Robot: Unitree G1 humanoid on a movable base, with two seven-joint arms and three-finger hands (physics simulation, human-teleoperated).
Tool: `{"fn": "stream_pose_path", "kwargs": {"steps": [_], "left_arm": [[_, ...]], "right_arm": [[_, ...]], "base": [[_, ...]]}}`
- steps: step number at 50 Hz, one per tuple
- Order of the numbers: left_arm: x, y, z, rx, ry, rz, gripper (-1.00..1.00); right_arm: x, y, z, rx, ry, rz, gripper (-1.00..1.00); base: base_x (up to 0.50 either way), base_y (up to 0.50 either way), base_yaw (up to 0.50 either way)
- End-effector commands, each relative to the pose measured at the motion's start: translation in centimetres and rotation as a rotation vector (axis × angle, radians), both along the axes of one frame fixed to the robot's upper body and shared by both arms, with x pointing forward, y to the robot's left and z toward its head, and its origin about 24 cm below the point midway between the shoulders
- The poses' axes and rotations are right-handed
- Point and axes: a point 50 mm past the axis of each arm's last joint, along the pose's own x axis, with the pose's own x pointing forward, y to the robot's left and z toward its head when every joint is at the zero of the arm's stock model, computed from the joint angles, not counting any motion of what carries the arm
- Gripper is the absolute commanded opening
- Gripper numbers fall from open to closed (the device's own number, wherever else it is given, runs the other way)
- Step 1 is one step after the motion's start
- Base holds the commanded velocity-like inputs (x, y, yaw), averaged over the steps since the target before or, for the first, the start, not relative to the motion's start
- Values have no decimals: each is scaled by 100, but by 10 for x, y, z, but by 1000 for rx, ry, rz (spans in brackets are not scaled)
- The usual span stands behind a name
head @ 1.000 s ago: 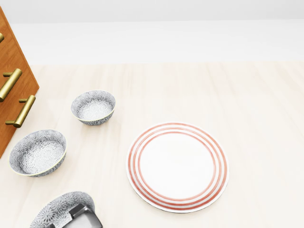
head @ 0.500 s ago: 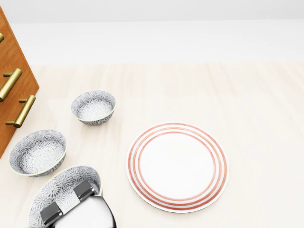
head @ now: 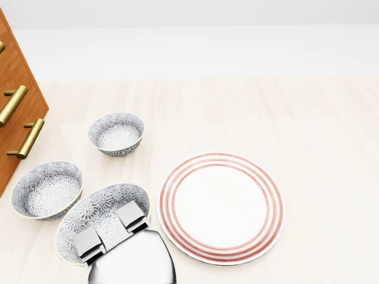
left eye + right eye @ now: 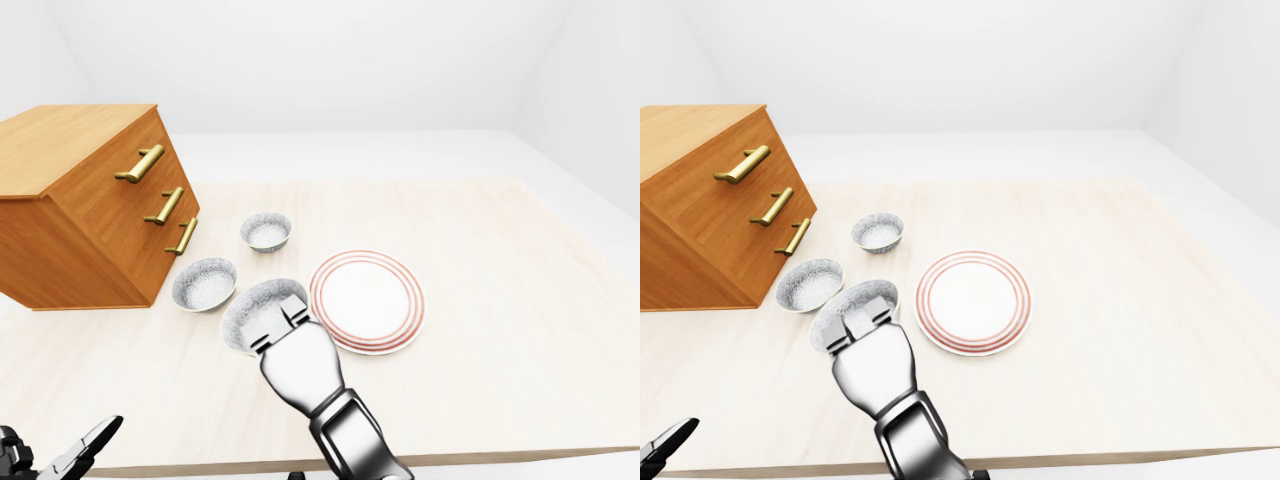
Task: Put the bowl at the front on the plate.
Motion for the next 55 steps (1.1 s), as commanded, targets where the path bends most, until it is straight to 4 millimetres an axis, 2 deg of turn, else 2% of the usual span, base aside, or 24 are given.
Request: {"fn": "stream_pose_path", "kwargs": {"steps": [1, 14, 16, 18, 19, 25, 30, 31, 35, 55], "left_arm": [[0, 0, 0, -2, -5, -3, 100], [0, 0, 0, -2, -5, -3, 100], [1, 0, 0, -2, -3, -4, 100], [1, 0, -1, -4, -2, -4, 100], [1, 0, 0, -2, -3, -4, 100], [0, 0, 0, -2, -1, -4, 100], [2, -1, -3, -4, 1, -5, 100], [1, -1, -3, -5, 1, -5, 100], [1, -1, -2, -4, 1, -5, 100], [1, -1, -1, -4, 1, -5, 100]], "right_arm": [[-1, -20, 9, 180, -139, -33, -100], [-8, -31, 11, 233, -260, -52, -100], [-9, -32, 12, 300, -303, -52, -100], [-6, -35, 12, 369, -315, -60, -100], [-2, -37, 6, 377, -301, -72, -100], [8, -34, -2, 400, -272, -83, -100], [10, -37, 1, 449, -324, -100, -100], [13, -38, 4, 514, -346, -95, -100], [19, -29, 4, 502, -302, -85, -100], [20, -30, 4, 500, -300, -100, -100]], "base": [[0, 0, 0], [0, 0, 0], [0, 0, 0], [0, 0, 0], [0, 0, 0], [0, 0, 0], [0, 0, 0], [0, 0, 0], [0, 0, 0], [0, 0, 0]]}}
